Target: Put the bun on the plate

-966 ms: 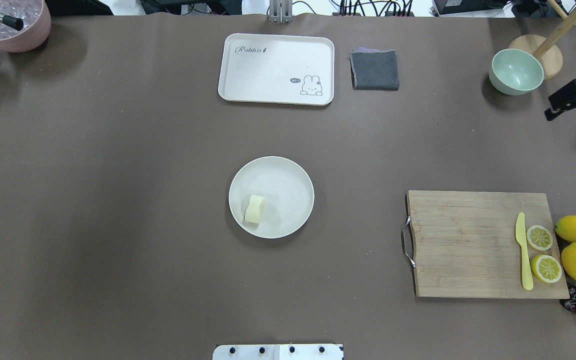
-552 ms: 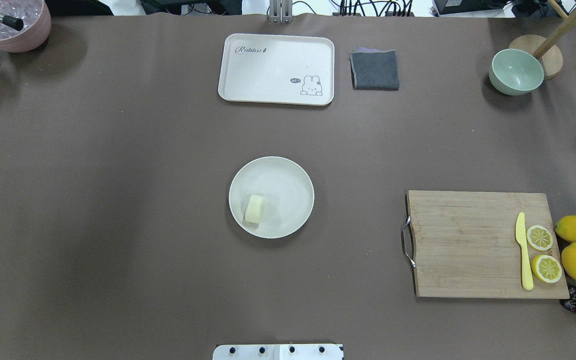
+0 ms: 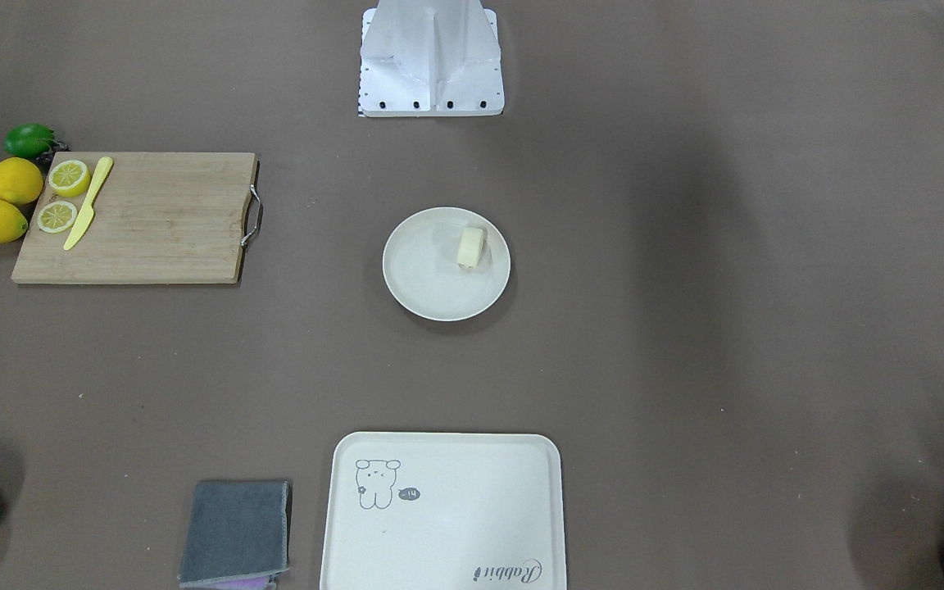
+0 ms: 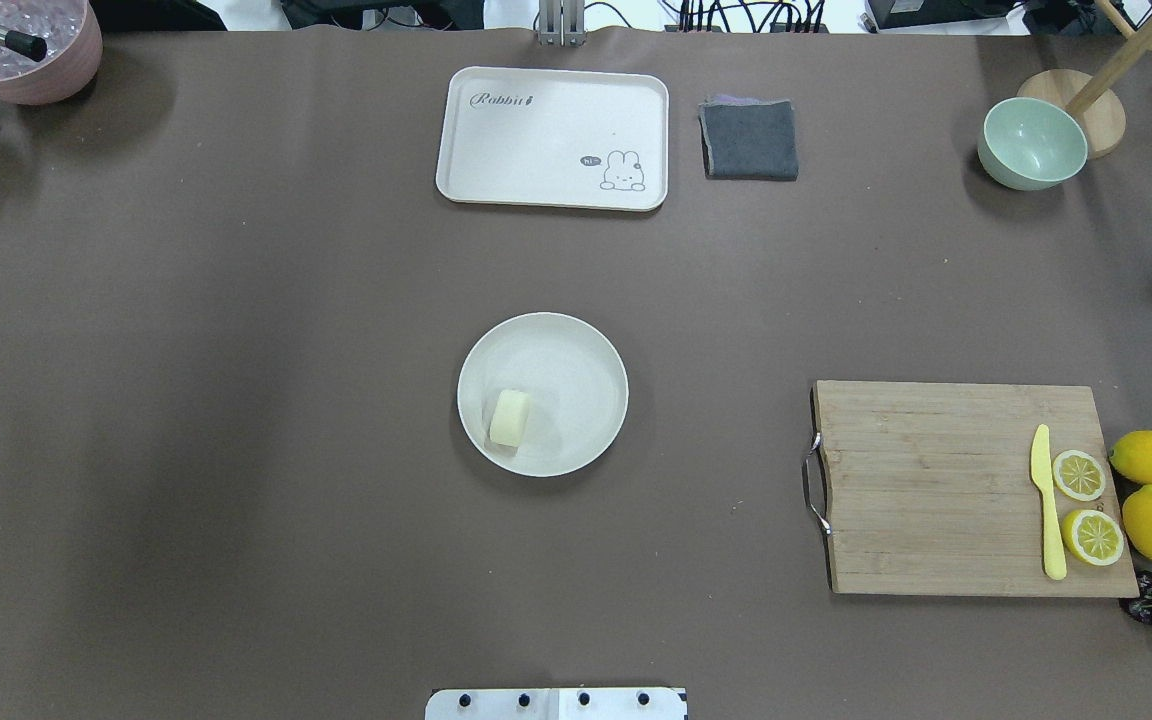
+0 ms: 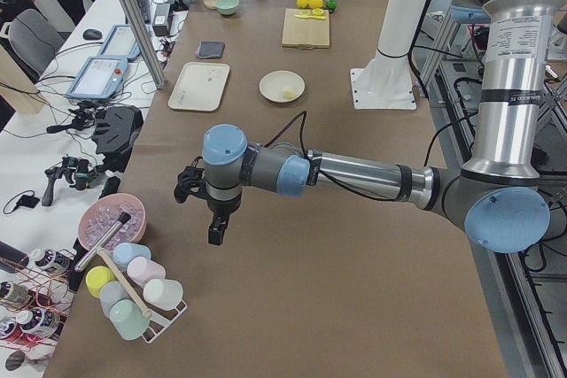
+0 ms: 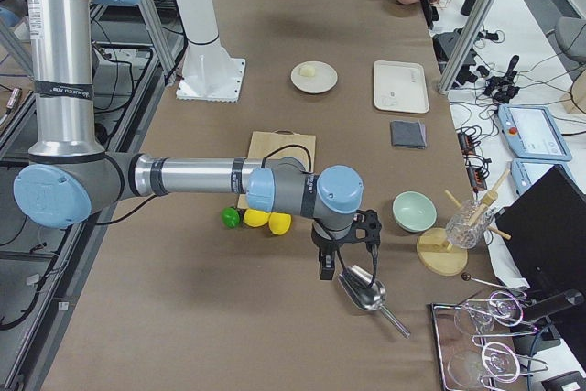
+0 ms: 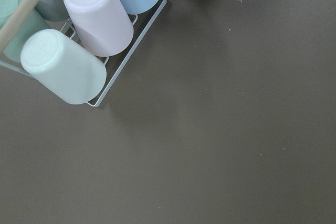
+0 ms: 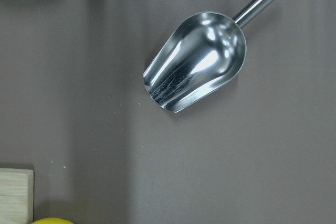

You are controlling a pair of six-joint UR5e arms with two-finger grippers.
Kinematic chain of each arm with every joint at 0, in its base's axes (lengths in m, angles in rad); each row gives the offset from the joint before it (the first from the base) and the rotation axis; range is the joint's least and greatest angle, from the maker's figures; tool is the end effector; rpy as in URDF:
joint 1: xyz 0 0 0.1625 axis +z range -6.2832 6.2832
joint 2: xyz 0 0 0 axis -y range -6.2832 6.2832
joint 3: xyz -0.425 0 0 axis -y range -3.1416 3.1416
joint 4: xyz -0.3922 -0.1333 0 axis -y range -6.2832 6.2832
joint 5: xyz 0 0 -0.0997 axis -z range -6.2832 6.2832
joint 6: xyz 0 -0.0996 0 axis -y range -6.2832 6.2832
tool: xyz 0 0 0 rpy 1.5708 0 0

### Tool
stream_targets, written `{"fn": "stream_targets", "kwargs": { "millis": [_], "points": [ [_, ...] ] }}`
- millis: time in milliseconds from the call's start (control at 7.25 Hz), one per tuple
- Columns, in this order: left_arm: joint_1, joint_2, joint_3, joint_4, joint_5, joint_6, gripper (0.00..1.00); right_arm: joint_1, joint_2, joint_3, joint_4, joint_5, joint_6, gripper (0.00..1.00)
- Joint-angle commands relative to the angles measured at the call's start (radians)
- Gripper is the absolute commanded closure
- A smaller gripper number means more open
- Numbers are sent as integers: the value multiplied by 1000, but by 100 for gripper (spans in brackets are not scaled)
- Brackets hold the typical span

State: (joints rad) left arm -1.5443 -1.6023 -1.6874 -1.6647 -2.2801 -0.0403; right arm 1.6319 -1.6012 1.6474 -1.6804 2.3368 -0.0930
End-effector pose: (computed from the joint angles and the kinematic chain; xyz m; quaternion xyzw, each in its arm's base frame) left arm -0.0547 -0.5178 0.5789 0.1016 0.3483 0.0355 0.9312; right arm 0.0931 -0.4690 0.6471 -0.0006 -0.3747 -0.0029 0.9272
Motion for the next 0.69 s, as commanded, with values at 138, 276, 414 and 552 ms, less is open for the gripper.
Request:
{"fn": "stream_targets", "kwargs": {
  "millis": [138, 276, 414, 552],
  "points": [
    [1, 1, 14, 0, 4, 0, 2, 6, 1, 2, -1, 2, 9, 0],
    [3, 1, 32, -1, 4, 0, 2, 6, 1, 2, -1, 2, 9, 0],
    [3, 1, 35, -1, 4, 0, 2, 6, 4, 0, -1, 2, 10, 0],
    [1, 2, 37, -1, 2, 0, 2, 6, 7, -3, -1, 2, 9, 0]
  ]
}}
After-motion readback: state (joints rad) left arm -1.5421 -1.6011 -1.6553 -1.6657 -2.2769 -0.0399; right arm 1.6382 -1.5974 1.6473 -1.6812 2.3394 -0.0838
